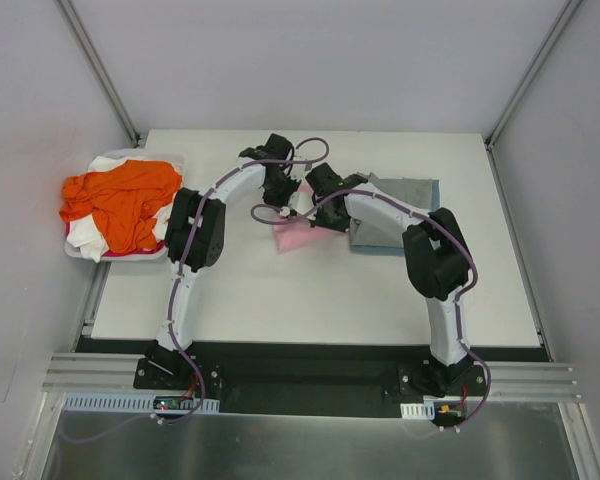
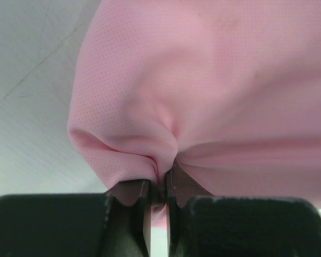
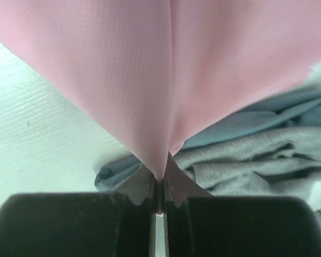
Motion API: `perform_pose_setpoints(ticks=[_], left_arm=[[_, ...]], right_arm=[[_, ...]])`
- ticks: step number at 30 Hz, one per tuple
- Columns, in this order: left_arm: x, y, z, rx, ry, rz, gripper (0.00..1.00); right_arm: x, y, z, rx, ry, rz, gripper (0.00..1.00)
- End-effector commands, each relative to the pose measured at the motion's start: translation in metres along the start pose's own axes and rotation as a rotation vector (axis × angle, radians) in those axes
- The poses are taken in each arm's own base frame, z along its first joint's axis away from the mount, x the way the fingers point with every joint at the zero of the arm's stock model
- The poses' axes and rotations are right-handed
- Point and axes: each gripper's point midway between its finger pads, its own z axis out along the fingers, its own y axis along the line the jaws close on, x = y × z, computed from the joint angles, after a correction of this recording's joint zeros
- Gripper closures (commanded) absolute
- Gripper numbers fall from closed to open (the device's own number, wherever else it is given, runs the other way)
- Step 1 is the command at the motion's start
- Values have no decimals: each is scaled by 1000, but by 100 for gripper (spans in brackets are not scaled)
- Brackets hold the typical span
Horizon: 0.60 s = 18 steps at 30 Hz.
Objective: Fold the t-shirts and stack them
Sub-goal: Neatly place the folded tshirt to the corner
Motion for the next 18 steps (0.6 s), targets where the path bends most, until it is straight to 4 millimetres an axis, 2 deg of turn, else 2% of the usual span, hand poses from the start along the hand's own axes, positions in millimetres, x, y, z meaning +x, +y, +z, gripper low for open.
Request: perform_pose_setpoints(ticks=[1,11,18], left_arm=[[-20,6,-51,-93,-60,64,100],[-51,3,-95,-141,-174,95,100],[-68,5,-110,-169,-223,107,100]], right_arm=[[-6,-22,-60,123,-48,34,99],[0,-26,-92,182,-23,39,99],[9,-32,-107,229,-6,45,99]])
